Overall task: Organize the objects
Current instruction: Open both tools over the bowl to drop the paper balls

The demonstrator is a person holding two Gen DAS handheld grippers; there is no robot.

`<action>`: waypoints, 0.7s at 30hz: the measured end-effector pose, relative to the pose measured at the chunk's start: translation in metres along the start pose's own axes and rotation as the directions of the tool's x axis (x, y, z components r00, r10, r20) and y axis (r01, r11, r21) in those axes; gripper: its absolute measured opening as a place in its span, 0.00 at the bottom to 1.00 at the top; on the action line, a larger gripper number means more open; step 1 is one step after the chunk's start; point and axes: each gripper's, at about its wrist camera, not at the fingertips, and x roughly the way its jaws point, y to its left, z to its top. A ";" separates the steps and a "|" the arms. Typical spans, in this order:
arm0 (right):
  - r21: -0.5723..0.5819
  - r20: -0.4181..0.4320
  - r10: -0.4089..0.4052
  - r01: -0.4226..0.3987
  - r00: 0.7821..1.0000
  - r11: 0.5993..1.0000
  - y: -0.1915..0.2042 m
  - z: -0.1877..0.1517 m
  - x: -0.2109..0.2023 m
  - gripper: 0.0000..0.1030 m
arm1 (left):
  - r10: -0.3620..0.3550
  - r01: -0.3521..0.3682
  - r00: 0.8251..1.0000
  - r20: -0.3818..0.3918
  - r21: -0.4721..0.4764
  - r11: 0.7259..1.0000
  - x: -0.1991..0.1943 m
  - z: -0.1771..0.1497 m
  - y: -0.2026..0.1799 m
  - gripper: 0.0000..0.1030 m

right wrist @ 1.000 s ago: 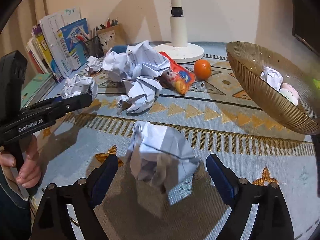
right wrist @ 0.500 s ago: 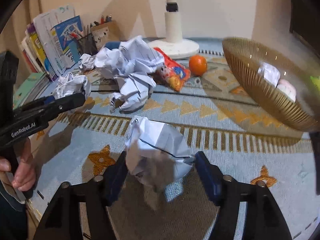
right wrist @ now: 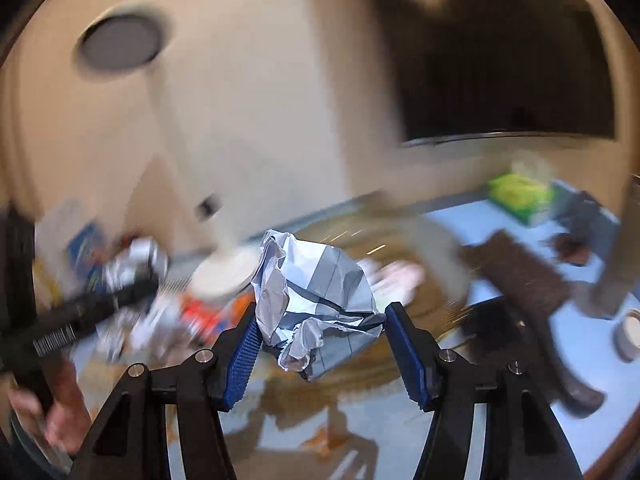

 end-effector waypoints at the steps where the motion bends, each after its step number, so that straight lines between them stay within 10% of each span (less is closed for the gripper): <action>1: 0.017 -0.008 -0.025 0.026 1.000 1.000 -0.008 0.005 0.004 0.59 | -0.001 0.001 1.000 -0.008 -0.001 1.000 0.007 0.001 -0.002 0.40; 6: 0.029 -0.070 -0.065 0.067 0.995 0.997 -0.024 0.017 0.032 0.60 | -0.002 0.002 1.000 -0.019 -0.008 1.000 0.034 0.005 -0.011 0.54; 8: 0.025 -0.077 -0.073 0.075 0.994 0.997 -0.028 0.017 0.037 0.64 | -0.020 0.019 1.000 -0.014 -0.030 0.999 0.033 0.008 -0.008 0.85; 15: 0.020 -0.050 -0.078 0.079 0.996 0.997 -0.028 0.019 0.032 0.73 | -0.056 0.062 0.994 0.095 -0.058 0.996 -0.035 0.001 0.015 0.87; 21: -0.002 -0.055 0.040 -0.040 0.998 0.999 0.005 0.005 0.014 0.73 | 0.086 -0.065 0.971 0.222 -0.102 0.993 -0.137 -0.031 0.058 0.97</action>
